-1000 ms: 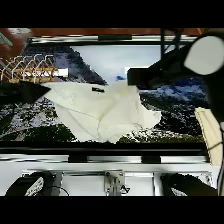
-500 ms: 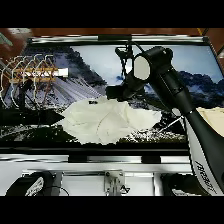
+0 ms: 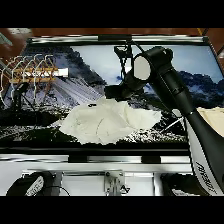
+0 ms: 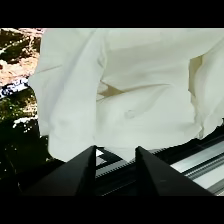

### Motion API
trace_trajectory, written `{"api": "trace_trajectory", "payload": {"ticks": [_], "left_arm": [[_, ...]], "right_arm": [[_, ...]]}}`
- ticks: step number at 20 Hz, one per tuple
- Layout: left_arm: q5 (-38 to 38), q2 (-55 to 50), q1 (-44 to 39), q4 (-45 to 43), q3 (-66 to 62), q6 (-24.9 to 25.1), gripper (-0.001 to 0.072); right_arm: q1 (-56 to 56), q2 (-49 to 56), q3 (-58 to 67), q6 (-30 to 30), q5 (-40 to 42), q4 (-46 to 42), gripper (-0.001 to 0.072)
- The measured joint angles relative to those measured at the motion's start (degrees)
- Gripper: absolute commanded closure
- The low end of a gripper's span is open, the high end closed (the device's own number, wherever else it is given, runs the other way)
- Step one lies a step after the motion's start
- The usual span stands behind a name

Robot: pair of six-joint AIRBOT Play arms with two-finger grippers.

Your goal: Fold the shirts.

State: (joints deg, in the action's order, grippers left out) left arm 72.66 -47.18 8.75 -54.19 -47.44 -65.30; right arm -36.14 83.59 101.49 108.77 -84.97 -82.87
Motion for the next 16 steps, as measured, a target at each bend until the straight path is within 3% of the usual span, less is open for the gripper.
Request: {"api": "trace_trajectory", "payload": {"ticks": [5,6,9,16], "left_arm": [[-6.8,-0.5,2.8,-5.5,-11.0,0.1,0.0347],[-8.7,-1.6,4.2,-7.9,-14.0,-0.2,0.0278],[-11.3,-8.7,10.3,-15.3,-23.0,-3.0,0.0195],[-9.9,-26.3,16.1,-19.0,-31.9,-2.4,0.0186]], "right_arm": [[0.0,0.0,0.0,-0.3,0.3,0.0,0.0639],[0.0,0.0,0.0,-0.4,0.2,0.0,0.0639],[0.0,0.0,0.0,-0.4,0.2,0.0,0.0639],[0.0,0.2,0.0,-0.4,0.7,-0.8,0.0639]]}}
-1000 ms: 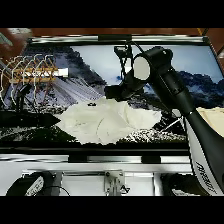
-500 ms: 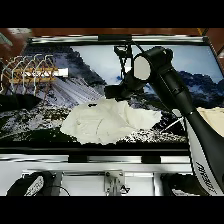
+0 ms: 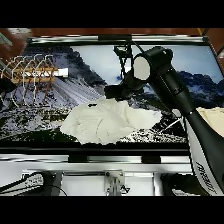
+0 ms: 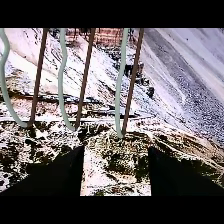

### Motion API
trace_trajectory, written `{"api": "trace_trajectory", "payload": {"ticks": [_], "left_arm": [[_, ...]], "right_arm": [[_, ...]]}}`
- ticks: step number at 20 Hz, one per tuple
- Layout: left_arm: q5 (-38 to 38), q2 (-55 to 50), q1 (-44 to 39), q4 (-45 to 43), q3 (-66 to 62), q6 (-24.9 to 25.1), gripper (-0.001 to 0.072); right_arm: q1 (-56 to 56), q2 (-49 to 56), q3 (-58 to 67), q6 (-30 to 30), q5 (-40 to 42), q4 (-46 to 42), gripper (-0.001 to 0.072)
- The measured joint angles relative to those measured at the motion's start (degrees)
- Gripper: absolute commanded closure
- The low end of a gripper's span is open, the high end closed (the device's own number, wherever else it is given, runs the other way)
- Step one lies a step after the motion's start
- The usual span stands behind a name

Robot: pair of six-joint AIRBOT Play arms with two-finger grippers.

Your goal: Fold the shirts.

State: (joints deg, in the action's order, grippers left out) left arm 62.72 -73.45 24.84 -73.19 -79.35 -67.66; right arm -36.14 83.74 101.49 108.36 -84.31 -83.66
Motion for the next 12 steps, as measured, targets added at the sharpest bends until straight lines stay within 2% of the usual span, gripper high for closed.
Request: {"api": "trace_trajectory", "payload": {"ticks": [2,12], "left_arm": [[0.5,-2.7,0.1,1.0,-0.6,1.0,0.0086],[3.6,-11.2,0.2,2.4,-1.2,6.2,0.0084]], "right_arm": [[0.0,0.1,0.0,0.3,1.0,-0.8,0.0639],[0.0,0.2,-0.1,0.9,3.0,-2.3,0.0639]]}}
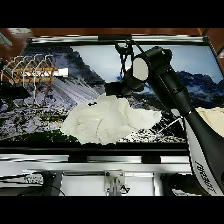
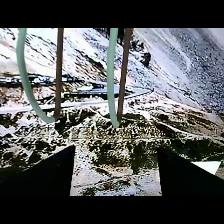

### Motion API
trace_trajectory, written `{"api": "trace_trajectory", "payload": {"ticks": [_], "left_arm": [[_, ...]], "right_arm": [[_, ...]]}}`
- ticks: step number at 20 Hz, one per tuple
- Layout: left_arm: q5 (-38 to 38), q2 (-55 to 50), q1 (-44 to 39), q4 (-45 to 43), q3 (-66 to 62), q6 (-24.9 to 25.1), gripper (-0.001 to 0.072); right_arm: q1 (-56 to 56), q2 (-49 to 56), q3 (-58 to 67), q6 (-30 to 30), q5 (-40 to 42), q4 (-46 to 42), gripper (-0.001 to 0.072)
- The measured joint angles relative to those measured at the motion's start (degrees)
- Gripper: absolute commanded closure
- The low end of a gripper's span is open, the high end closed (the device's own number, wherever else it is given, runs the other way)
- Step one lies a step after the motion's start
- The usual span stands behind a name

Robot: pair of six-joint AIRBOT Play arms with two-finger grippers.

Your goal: Fold the shirts.

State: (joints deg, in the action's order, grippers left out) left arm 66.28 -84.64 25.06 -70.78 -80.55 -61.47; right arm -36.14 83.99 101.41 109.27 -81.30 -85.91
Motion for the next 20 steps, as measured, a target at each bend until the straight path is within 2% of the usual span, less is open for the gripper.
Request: {"api": "trace_trajectory", "payload": {"ticks": [18,20], "left_arm": [[-0.8,-12.8,-1.8,2.6,0.0,2.7,0.0105],[-1.4,-13.8,-2.1,3.0,0.0,3.0,0.0192]], "right_arm": [[0.0,0.0,0.0,0.0,0.4,-0.2,0.0639],[0.0,0.0,0.0,0.0,0.4,-0.1,0.0639]]}}
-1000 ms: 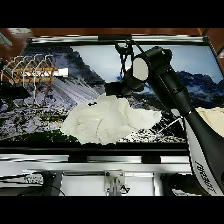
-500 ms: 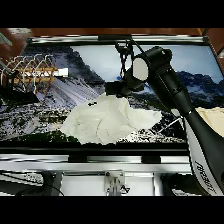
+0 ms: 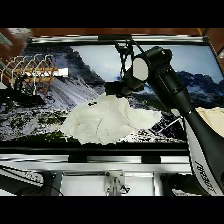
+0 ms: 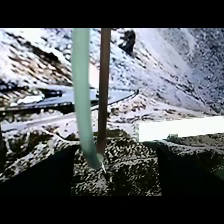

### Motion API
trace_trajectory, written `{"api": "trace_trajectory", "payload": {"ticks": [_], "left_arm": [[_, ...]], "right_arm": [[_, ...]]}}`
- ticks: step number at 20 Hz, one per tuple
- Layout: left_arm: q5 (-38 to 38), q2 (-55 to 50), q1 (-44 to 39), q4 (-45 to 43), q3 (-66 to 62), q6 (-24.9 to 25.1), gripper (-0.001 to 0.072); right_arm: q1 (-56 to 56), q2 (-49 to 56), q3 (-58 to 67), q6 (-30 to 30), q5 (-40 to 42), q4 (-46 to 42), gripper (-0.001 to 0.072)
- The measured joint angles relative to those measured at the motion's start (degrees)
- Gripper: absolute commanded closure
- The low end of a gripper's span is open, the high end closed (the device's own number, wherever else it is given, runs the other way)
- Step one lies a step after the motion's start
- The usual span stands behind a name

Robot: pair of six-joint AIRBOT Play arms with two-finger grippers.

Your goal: Fold the shirts.

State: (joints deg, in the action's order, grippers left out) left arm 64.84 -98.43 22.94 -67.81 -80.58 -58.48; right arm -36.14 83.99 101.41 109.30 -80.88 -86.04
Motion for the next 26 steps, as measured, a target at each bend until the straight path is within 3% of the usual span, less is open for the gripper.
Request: {"api": "trace_trajectory", "payload": {"ticks": [2,5,8,18,26], "left_arm": [[-0.4,-1.1,-0.4,0.4,0.0,0.1,0.024],[-1.9,-2.1,-0.7,0.6,0.0,-0.5,0.0486],[-3.3,-2.5,-0.7,0.7,0.0,-1.3,0.0643],[4.1,1.0,-0.9,0.7,-14.1,-3.7,0.0648],[13.4,13.7,-5.2,0.7,-22.6,-6.0,0.065]], "right_arm": [[0.0,0.0,0.0,0.1,0.0,0.0,0.0639],[0.0,0.0,0.0,0.4,0.0,0.0,0.0639],[0.0,0.0,0.0,0.5,0.0,0.0,0.0639],[0.0,0.0,0.0,0.2,0.0,0.0,0.0639],[3.7,-0.3,3.8,-0.7,-2.3,-3.3,0.0639]]}}
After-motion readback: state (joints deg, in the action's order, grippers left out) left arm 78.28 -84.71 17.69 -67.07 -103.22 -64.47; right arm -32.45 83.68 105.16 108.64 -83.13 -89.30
